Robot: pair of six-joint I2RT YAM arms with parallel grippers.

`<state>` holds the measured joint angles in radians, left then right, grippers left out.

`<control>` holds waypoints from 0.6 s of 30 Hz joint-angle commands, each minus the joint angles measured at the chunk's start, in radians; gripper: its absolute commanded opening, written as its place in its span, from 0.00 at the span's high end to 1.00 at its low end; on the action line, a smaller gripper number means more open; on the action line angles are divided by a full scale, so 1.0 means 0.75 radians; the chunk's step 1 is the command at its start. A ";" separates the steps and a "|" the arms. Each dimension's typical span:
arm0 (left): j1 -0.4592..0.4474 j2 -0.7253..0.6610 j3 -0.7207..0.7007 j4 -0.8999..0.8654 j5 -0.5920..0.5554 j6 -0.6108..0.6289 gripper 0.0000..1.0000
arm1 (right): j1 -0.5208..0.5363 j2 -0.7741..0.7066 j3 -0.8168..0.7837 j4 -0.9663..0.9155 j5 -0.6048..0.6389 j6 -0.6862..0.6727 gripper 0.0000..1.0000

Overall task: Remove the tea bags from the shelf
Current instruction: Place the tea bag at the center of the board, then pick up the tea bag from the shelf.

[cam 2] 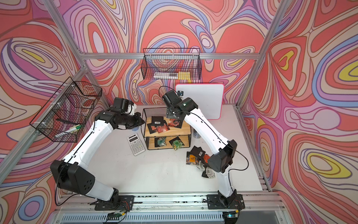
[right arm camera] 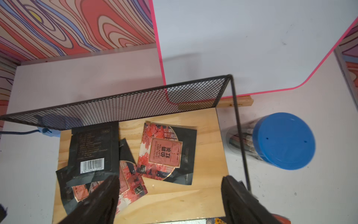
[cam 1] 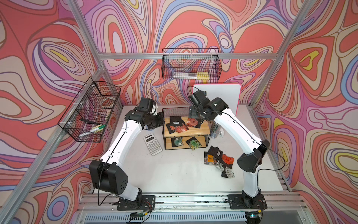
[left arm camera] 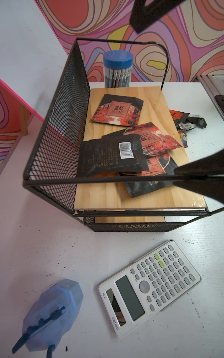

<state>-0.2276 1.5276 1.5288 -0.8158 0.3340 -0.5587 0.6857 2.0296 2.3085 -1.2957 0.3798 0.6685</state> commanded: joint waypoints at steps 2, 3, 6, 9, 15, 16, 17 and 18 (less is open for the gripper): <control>0.005 0.019 0.023 0.024 0.003 -0.023 1.00 | -0.006 0.050 0.038 -0.070 -0.076 0.044 0.15; 0.005 0.020 0.023 0.024 0.002 -0.023 1.00 | -0.006 0.066 0.042 -0.069 -0.077 0.048 0.15; 0.005 0.022 0.019 0.024 0.002 -0.023 1.00 | -0.006 0.099 0.030 -0.042 -0.079 0.036 0.15; 0.005 0.023 0.019 0.026 0.001 -0.022 1.00 | -0.006 0.132 0.023 -0.025 -0.058 0.013 0.16; 0.005 0.023 0.020 0.026 -0.001 -0.023 1.00 | -0.006 0.199 0.035 0.003 -0.026 -0.030 0.15; 0.005 0.023 0.021 0.025 -0.001 -0.022 1.00 | -0.006 0.209 0.040 0.010 -0.021 -0.038 0.15; 0.005 0.023 0.019 0.024 -0.001 -0.023 1.00 | -0.006 0.219 0.047 0.013 -0.016 -0.045 0.15; 0.005 0.023 0.019 0.024 -0.001 -0.024 1.00 | -0.006 0.233 0.054 0.012 -0.014 -0.049 0.15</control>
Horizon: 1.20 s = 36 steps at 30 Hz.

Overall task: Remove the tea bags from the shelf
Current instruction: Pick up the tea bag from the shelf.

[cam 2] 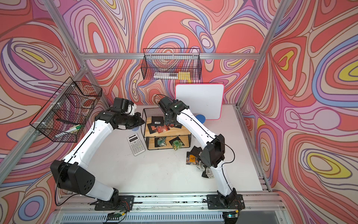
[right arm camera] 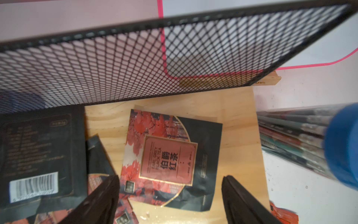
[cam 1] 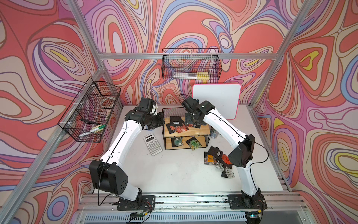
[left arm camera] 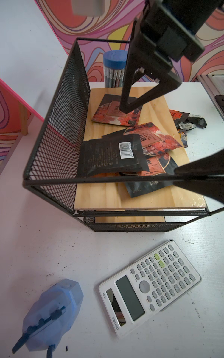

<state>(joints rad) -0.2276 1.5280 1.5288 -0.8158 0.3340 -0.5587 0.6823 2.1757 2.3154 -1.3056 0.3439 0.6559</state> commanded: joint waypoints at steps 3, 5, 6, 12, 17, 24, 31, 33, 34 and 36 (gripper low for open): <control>0.005 0.022 0.019 0.025 -0.003 -0.023 1.00 | -0.004 0.082 0.060 0.012 0.036 -0.034 0.15; 0.005 0.022 0.021 0.024 -0.004 -0.023 1.00 | -0.006 0.102 0.054 -0.001 0.041 -0.025 0.16; 0.005 0.023 0.023 0.022 -0.007 -0.023 1.00 | -0.006 0.109 0.049 -0.008 0.041 -0.018 0.17; 0.005 0.023 0.025 0.018 -0.012 -0.022 1.00 | -0.010 0.047 -0.111 0.046 0.025 0.019 0.30; 0.004 0.024 0.025 0.019 -0.010 -0.020 1.00 | -0.016 0.007 -0.188 0.079 0.007 0.036 0.49; 0.005 0.020 0.023 0.016 -0.012 -0.021 1.00 | -0.027 -0.004 -0.187 0.092 -0.024 0.057 0.74; 0.005 0.022 0.022 0.018 -0.010 -0.022 1.00 | -0.026 -0.039 -0.130 0.122 -0.021 0.034 0.92; 0.005 0.022 0.023 0.020 -0.009 -0.024 1.00 | -0.026 -0.070 -0.121 0.149 -0.012 0.009 0.95; 0.005 0.023 0.023 0.020 -0.009 -0.023 1.00 | -0.026 -0.087 -0.124 0.165 -0.008 -0.004 0.97; 0.005 0.024 0.025 0.020 -0.008 -0.022 1.00 | -0.026 -0.140 -0.144 0.209 0.003 -0.036 1.00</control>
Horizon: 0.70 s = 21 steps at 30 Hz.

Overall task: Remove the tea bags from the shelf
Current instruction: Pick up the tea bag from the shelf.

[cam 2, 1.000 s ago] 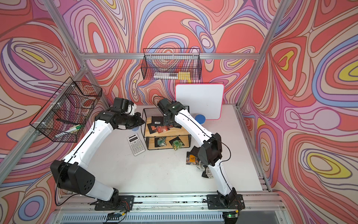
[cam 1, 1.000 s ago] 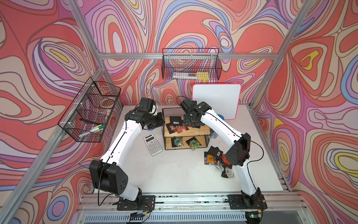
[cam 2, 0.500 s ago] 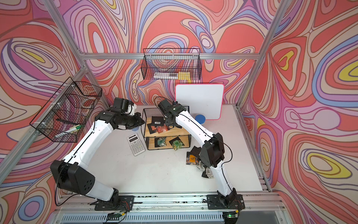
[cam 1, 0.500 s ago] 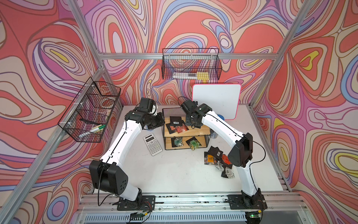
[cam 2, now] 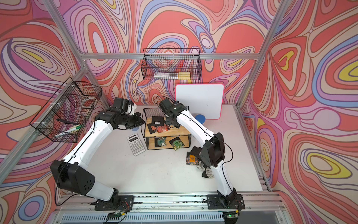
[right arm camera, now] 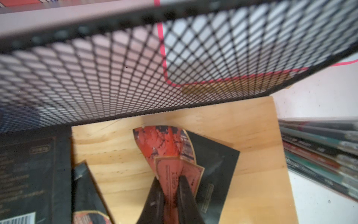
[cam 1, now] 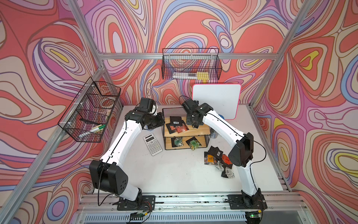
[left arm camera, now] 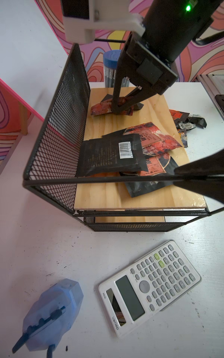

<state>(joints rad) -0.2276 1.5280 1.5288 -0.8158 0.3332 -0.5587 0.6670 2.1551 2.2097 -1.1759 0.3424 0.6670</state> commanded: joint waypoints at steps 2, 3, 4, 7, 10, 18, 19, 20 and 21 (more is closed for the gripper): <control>0.005 0.024 0.027 0.020 -0.008 -0.023 1.00 | -0.006 -0.177 -0.043 0.097 0.011 -0.082 1.00; 0.005 0.026 0.026 0.020 -0.008 -0.023 1.00 | -0.006 -0.210 -0.069 0.130 0.017 -0.095 1.00; 0.005 0.026 0.027 0.019 -0.008 -0.024 1.00 | -0.006 -0.249 -0.093 0.157 0.020 -0.104 1.00; 0.005 0.028 0.029 0.018 -0.009 -0.022 1.00 | -0.006 -0.369 -0.194 0.251 0.039 -0.130 1.00; 0.005 0.030 0.029 0.020 -0.010 -0.023 1.00 | -0.006 -0.501 -0.329 0.345 0.086 -0.123 1.00; 0.005 0.030 0.032 0.014 -0.012 -0.021 1.00 | -0.009 -0.822 -0.663 0.288 0.424 0.157 1.00; 0.005 0.031 0.030 0.014 -0.011 -0.022 1.00 | -0.017 -0.850 -0.699 0.256 0.442 0.213 1.00; 0.005 0.030 0.033 0.014 -0.012 -0.022 1.00 | -0.037 -0.876 -0.747 0.231 0.438 0.272 1.00; 0.005 0.030 0.033 0.013 -0.012 -0.021 1.00 | -0.059 -0.903 -0.795 0.217 0.417 0.318 1.00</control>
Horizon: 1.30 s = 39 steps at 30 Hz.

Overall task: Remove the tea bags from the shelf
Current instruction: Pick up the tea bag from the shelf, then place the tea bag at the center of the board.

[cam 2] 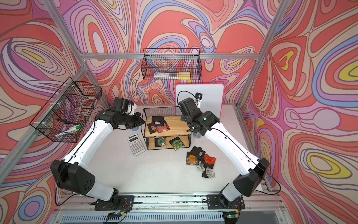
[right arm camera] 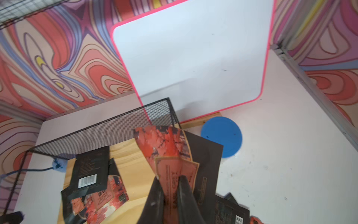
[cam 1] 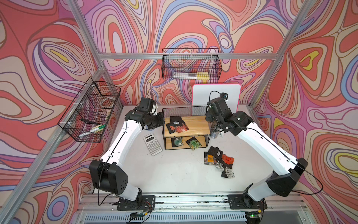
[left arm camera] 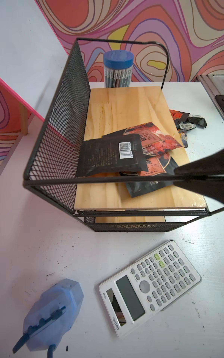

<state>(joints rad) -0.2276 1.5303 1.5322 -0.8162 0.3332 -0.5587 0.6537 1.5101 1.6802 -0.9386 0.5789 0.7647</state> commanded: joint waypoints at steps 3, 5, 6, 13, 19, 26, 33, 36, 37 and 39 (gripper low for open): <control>0.005 0.027 0.032 0.011 -0.016 -0.021 1.00 | -0.127 -0.146 -0.291 -0.114 -0.019 0.339 1.00; 0.005 0.025 0.031 0.008 -0.018 -0.021 1.00 | -0.174 -0.208 -0.423 -0.102 -0.111 0.418 1.00; 0.005 0.024 0.028 0.008 -0.019 -0.019 1.00 | -0.188 -0.231 -0.484 -0.095 -0.147 0.445 1.00; 0.005 0.017 0.022 0.013 -0.014 -0.023 1.00 | -0.221 -0.313 -0.821 -0.017 -0.407 0.633 1.00; 0.005 0.013 0.022 0.013 -0.011 -0.022 1.00 | -0.223 -0.330 -1.048 0.098 -0.563 0.772 1.00; 0.005 0.009 0.021 0.012 -0.013 -0.024 1.00 | -0.223 -0.278 -1.137 0.137 -0.651 0.835 1.00; 0.005 0.005 0.018 0.012 -0.011 -0.021 1.00 | -0.223 -0.231 -1.142 0.175 -0.678 0.835 0.83; 0.005 0.005 0.017 0.012 -0.011 -0.022 1.00 | -0.223 -0.221 -1.133 0.179 -0.683 0.829 0.71; 0.005 0.003 0.020 0.012 -0.010 -0.020 1.00 | -0.223 -0.216 -1.132 0.180 -0.684 0.826 0.67; 0.005 0.003 0.018 0.011 -0.010 -0.018 1.00 | -0.223 -0.214 -1.130 0.181 -0.686 0.825 0.62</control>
<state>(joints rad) -0.2276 1.5318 1.5341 -0.8169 0.3325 -0.5587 0.4911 1.3411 0.8303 -0.8127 0.0669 1.3800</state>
